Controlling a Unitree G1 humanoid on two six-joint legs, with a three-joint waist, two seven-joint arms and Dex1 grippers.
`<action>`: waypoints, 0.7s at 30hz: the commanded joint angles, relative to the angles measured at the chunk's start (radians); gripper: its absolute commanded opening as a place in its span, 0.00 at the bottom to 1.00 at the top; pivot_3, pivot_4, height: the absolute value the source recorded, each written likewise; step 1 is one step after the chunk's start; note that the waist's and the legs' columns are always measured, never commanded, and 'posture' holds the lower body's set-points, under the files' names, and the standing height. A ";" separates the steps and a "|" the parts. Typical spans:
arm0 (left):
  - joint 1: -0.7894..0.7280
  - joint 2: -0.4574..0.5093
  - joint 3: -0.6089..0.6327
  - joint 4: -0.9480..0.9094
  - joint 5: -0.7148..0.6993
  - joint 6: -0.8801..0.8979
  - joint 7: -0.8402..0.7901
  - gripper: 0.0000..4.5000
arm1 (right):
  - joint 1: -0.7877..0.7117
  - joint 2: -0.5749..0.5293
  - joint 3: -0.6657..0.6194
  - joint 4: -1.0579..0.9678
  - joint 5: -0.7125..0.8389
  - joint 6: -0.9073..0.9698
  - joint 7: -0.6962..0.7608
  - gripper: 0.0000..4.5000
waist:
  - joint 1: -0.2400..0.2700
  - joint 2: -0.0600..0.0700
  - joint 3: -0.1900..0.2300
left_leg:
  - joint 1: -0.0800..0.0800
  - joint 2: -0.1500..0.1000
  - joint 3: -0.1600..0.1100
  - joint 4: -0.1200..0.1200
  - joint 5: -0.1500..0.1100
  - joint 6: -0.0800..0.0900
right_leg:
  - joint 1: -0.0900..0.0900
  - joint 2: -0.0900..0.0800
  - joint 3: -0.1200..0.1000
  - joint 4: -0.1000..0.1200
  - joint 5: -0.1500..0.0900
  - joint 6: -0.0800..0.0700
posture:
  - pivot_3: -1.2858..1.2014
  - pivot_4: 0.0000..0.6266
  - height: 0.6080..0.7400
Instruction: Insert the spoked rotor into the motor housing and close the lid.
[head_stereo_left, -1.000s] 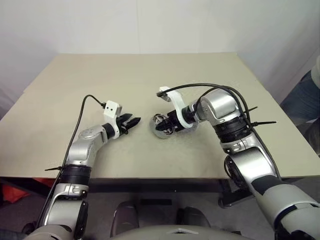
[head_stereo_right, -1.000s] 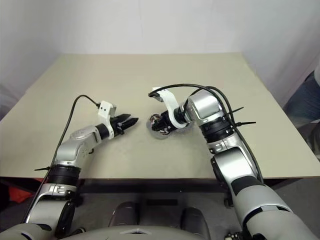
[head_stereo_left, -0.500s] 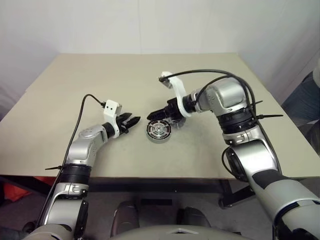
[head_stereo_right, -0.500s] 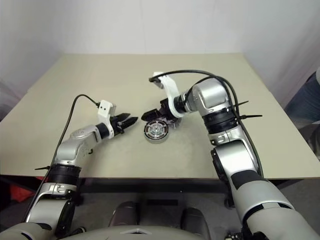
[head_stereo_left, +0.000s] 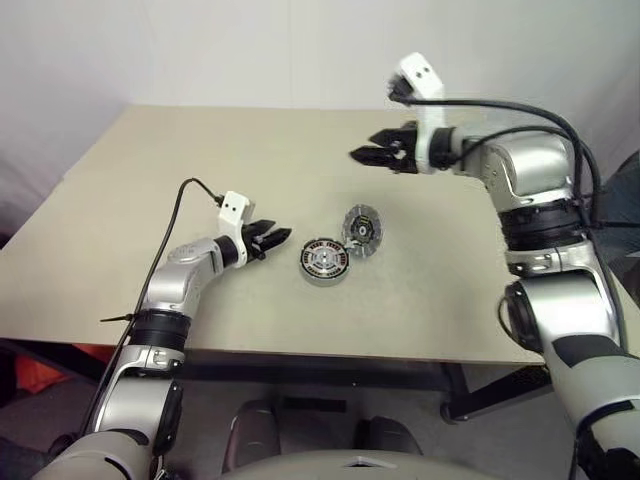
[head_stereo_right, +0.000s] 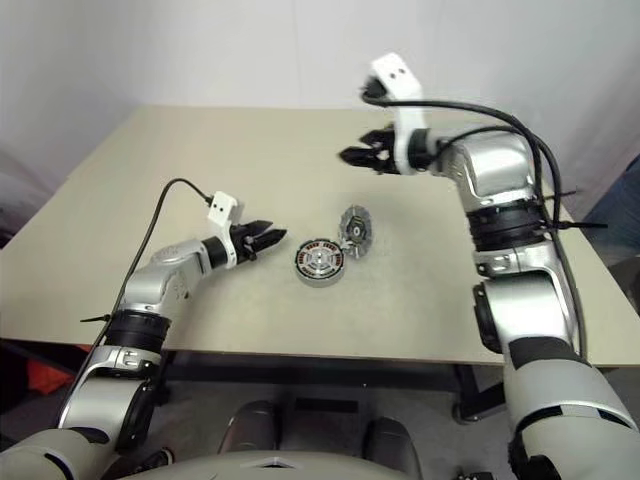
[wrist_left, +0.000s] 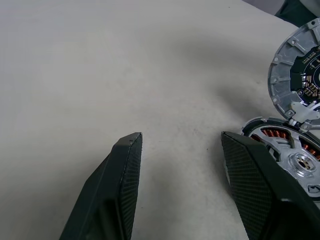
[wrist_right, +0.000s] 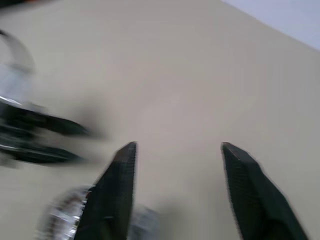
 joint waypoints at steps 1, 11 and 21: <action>-0.036 0.018 -0.003 -0.018 -0.011 -0.001 -0.046 0.59 | 0.084 -0.040 0.026 0.031 -0.082 -0.145 -0.021 0.39 | -0.002 0.000 0.000 | 0.000 0.000 0.000 0.000 0.000 0.000 | 0.000 0.000 0.000 0.000 0.000 0.000 | 0.52 0.00 1.00; -0.038 0.073 -0.034 -0.073 -0.037 0.098 -0.161 0.59 | 0.283 0.001 0.013 -0.109 -0.067 -0.113 -0.028 0.04 | -0.015 0.000 0.000 | 0.002 0.001 0.001 0.001 -0.001 0.002 | -0.001 0.001 0.000 0.003 0.000 0.000 | 0.52 0.00 1.00; -0.034 0.117 -0.022 -0.082 -0.033 0.105 -0.153 0.59 | 0.336 0.066 0.031 -0.391 0.063 0.134 -0.009 0.00 | -0.009 0.000 0.000 | 0.004 0.001 0.000 0.001 -0.001 0.003 | 0.002 0.001 0.000 0.003 0.000 -0.001 | 0.52 0.00 1.00</action>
